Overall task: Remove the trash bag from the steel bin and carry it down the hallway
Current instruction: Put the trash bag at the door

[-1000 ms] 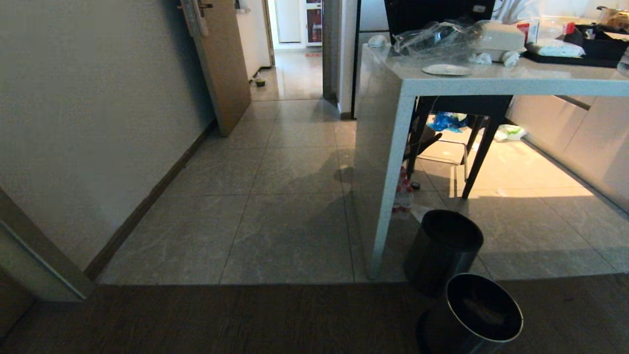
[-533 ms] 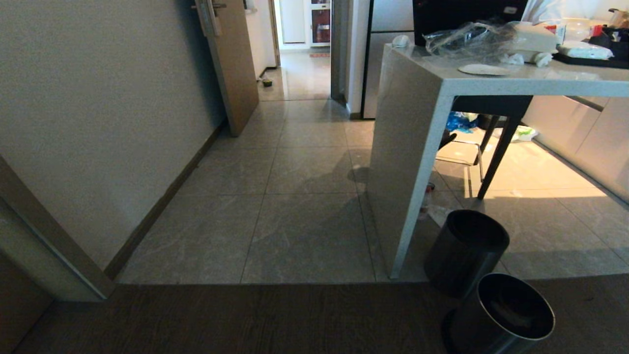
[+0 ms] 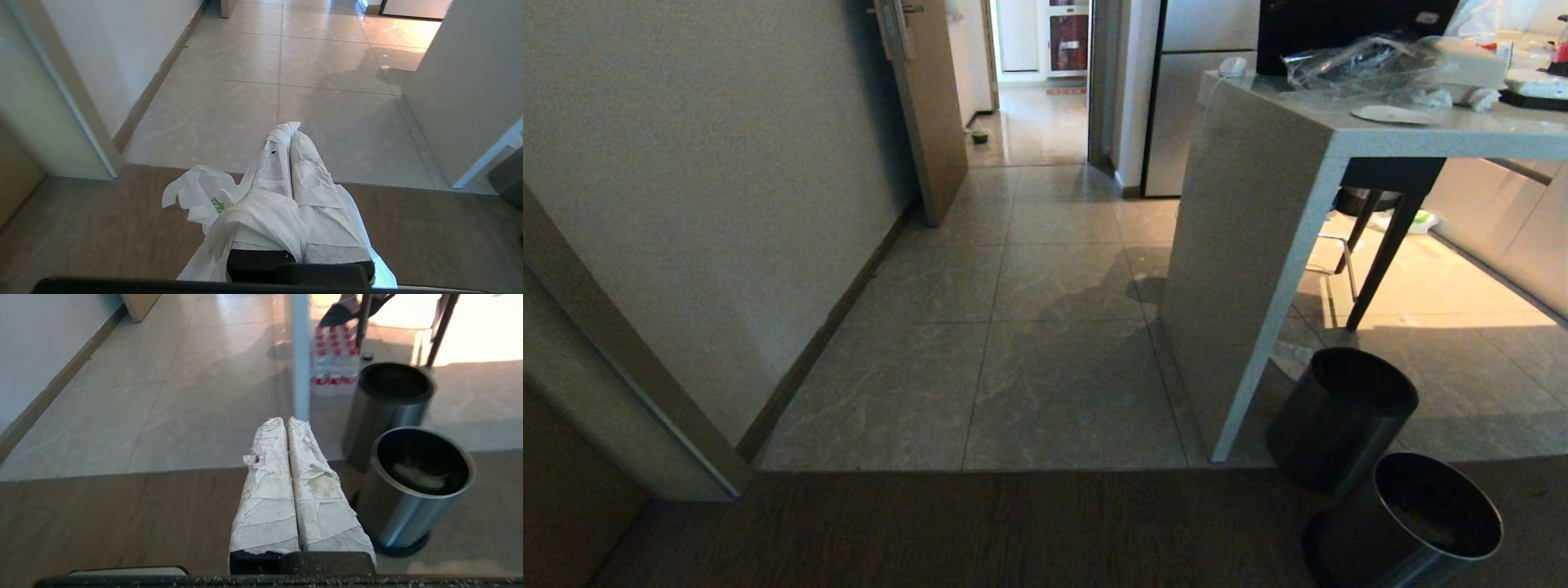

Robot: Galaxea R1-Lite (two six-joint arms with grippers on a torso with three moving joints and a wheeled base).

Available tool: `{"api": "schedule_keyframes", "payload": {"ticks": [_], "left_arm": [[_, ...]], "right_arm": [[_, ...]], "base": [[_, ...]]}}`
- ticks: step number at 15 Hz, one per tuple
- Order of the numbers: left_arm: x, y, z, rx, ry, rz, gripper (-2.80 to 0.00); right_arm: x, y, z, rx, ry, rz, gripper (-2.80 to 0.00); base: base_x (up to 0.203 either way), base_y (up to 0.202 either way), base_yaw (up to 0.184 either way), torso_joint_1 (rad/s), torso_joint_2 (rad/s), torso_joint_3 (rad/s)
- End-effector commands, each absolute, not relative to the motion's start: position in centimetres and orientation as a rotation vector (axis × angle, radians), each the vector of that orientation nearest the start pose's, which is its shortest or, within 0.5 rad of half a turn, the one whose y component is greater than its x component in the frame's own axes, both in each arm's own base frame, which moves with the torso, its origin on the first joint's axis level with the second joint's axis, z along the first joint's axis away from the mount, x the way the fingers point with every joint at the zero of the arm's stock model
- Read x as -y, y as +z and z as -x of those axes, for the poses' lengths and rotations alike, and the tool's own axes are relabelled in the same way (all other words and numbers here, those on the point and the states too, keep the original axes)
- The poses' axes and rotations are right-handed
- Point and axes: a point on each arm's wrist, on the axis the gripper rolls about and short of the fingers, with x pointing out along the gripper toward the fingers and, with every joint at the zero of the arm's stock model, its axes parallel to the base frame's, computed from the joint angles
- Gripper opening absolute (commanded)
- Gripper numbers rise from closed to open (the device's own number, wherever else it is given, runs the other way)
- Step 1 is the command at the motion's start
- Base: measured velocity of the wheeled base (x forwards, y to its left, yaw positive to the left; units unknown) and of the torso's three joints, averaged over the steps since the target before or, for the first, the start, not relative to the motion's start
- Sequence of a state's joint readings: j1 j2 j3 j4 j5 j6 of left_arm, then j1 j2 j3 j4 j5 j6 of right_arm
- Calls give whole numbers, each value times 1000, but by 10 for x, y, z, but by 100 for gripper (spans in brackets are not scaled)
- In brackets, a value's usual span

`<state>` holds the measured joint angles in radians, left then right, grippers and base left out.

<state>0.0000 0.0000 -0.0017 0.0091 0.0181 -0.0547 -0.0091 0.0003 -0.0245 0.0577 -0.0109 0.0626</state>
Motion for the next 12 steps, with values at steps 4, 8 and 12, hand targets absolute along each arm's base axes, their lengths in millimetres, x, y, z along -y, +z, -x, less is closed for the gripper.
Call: {"api": "schedule_keyframes", "payload": {"ticks": [4, 8, 12], "left_arm": [[0, 75, 23, -9, 19, 55, -280], [0, 75, 23, -11, 13, 25, -280], [0, 75, 23, -9, 12, 21, -280]], "right_arm": [[0, 77, 25, -30, -21, -63, -280], [0, 76, 25, -32, -21, -63, -280], [0, 76, 25, -32, -21, -63, -280]], "base": [[0, 192, 2, 2, 5, 3], [0, 150, 2, 3, -1, 4], [0, 0, 0, 0, 0, 0]]}}
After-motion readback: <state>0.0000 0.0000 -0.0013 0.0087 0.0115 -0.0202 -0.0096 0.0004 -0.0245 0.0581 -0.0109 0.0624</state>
